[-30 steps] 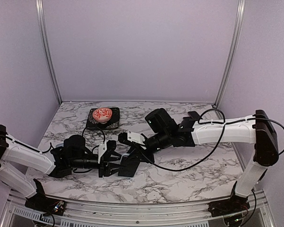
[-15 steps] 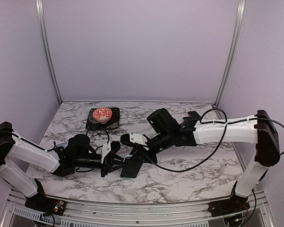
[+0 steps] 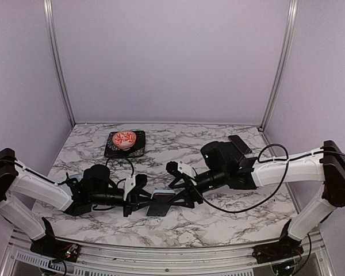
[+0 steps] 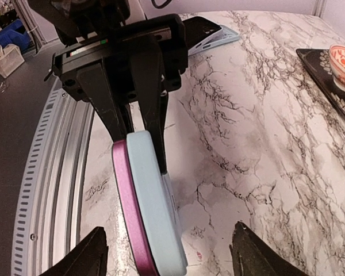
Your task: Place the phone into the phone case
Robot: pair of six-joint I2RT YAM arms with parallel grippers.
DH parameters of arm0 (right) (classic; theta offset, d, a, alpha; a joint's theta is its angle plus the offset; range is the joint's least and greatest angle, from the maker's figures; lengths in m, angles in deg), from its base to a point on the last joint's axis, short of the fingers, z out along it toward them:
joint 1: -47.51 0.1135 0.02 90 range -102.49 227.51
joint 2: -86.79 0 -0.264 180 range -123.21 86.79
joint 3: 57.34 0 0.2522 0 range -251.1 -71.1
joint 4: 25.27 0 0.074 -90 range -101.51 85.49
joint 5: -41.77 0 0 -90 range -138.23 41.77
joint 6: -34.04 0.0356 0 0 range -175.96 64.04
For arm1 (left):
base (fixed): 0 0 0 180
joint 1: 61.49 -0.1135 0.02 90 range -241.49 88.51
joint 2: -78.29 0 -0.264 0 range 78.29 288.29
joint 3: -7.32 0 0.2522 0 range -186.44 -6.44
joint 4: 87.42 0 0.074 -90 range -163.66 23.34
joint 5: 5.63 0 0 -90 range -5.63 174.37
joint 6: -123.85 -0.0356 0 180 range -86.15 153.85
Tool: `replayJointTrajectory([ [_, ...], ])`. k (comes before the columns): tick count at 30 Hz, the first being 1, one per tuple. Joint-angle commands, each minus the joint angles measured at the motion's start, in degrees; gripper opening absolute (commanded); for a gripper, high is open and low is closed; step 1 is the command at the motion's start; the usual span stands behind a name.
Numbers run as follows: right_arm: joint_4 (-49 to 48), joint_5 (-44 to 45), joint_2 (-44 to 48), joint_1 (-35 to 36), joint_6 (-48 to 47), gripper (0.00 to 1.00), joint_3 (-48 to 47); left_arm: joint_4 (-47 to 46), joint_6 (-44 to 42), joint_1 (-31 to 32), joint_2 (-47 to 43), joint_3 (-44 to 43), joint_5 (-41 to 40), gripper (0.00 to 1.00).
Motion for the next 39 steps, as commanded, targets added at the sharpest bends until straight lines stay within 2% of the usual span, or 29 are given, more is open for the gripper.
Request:
replayJointTrajectory([
  [1,-9.17,-1.81,-1.72,0.03,4.27,0.59,0.97,1.83,-1.48,-0.21,-0.27,1.2,-1.39,0.0],
  [9,-10.94,-2.83,-3.42,0.01,3.95,0.11,0.57,1.83,-1.07,-0.3,-2.52,2.57,-1.17,0.0],
  [11,-9.96,-2.03,-3.34,0.03,3.34,0.01,0.11,1.83,-0.7,-0.3,-3.4,2.57,-0.5,0.0],
  [12,-9.3,-1.83,-3.25,0.04,2.81,0.0,-0.27,1.83,-0.25,-0.3,-3.8,2.41,-0.04,0.03],
  [16,-5.99,0.38,-2.4,1.41,-0.27,0.0,-1.74,1.83,2.08,-0.3,-5.82,0.86,1.95,0.27],
  [19,-2.94,2.66,-2.17,2.81,-2.81,0.0,-3.31,1.83,2.11,-0.3,-7.23,-0.03,2.14,0.34],
  [22,-0.56,4.03,-2.38,3.39,-4.15,0.0,-4.87,2.65,1.61,-0.3,-6.84,-0.41,2.01,0.3],
  [32,5.01,4.96,-3.49,4.6,-7.02,0.0,-8.37,5.42,2.0,-0.21,-4.87,-2.93,3.51,0.3],
  [33,5.1,5.07,-3.53,4.6,-7.16,0.0,-8.55,5.51,1.83,-0.21,-4.86,-3.08,3.66,0.25],
  [34,5.26,5.07,-3.52,4.58,-7.23,0.0,-8.66,5.58,1.54,-0.21,-4.81,-3.18,3.58,0.09],
  [35,5.42,5.09,-3.49,4.58,-7.36,0.0,-8.82,5.67,1.47,-0.21,-4.84,-3.2,3.24,0.0],
  [37,5.48,5.07,-3.35,4.6,-7.49,0.0,-8.94,5.93,1.12,-0.21,-5.01,-2.77,3.24,0.0],
  [38,5.44,5.04,-3.2,4.6,-7.36,0.05,-8.9,5.95,1.06,-0.21,-5.16,-2.56,2.72,0.0],
  [39,5.41,5.02,-3.1,4.59,-7.17,0.15,-8.74,5.96,1.17,-0.21,-5.27,-2.21,1.81,0.0],
])
